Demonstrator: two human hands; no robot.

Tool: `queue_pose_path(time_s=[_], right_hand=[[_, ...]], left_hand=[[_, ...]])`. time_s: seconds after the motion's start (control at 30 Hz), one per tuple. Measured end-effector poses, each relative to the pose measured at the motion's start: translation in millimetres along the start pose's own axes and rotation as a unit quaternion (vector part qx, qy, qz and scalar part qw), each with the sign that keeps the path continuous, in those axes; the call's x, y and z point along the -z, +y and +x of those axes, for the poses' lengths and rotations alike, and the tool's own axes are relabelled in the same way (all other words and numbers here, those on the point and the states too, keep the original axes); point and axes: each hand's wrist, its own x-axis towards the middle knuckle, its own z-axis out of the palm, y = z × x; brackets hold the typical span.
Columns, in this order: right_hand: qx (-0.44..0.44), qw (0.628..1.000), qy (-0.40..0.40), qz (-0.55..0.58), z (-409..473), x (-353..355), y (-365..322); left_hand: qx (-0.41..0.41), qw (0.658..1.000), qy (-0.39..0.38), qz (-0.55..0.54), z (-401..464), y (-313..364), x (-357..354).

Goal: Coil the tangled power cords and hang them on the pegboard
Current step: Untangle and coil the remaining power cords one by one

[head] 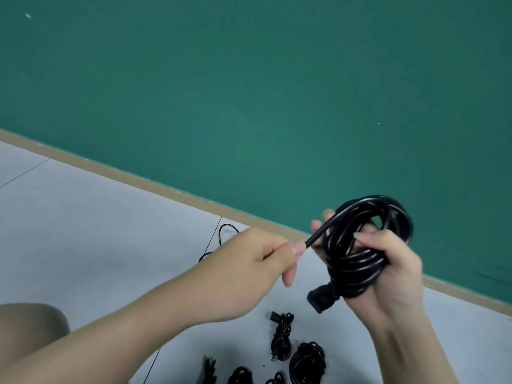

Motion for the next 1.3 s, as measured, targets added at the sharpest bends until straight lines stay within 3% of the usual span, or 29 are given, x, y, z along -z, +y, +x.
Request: queue_pose_path(time_s=[0.17,0.23,0.33,0.47,0.67,0.83,1.03,1.2,1.23,1.27,1.3], right_hand=[[-0.042,0.995,-0.018,0.083,-1.6,-9.7,9.3],[-0.040,0.991,-0.041,0.117,-0.8,-6.7,7.8],[-0.062,0.965,-0.151,0.205,-0.6,-3.8,9.3],[-0.094,0.944,-0.182,0.258,0.8,-2.3,6.6],[-0.075,0.952,-0.174,0.240,0.2,-1.2,-3.6],[-0.048,0.946,-0.221,0.232,-1.7,-3.7,-3.3],[-0.058,0.952,-0.209,0.215,0.6,2.3,-18.3],[0.007,0.973,-0.162,0.164,-6.2,15.6,-35.9],[0.057,0.992,-0.086,0.069,-7.1,17.0,-32.0],[0.121,0.989,0.019,-0.083,-7.9,19.7,-26.9],[0.161,0.953,0.105,-0.232,-8.3,19.5,-20.2]], left_hand=[[0.093,0.987,-0.078,-0.105,2.7,3.0,-10.8],[0.097,0.982,-0.094,-0.130,4.3,5.4,-9.3],[0.091,0.978,-0.106,-0.152,5.4,6.9,-7.2],[0.084,0.978,-0.104,-0.158,4.6,6.3,-11.3],[0.068,0.978,-0.094,-0.171,5.8,4.2,-5.1],[0.078,0.972,-0.130,-0.179,3.8,5.1,-6.9],[0.034,0.988,-0.130,-0.070,4.2,2.9,0.1],[0.019,0.993,-0.109,0.037,4.5,5.4,5.8],[0.018,0.993,-0.094,0.066,5.4,4.5,6.3],[0.014,0.992,-0.078,0.095,6.2,3.8,6.9],[0.004,0.990,-0.064,0.122,6.6,3.6,7.0]])
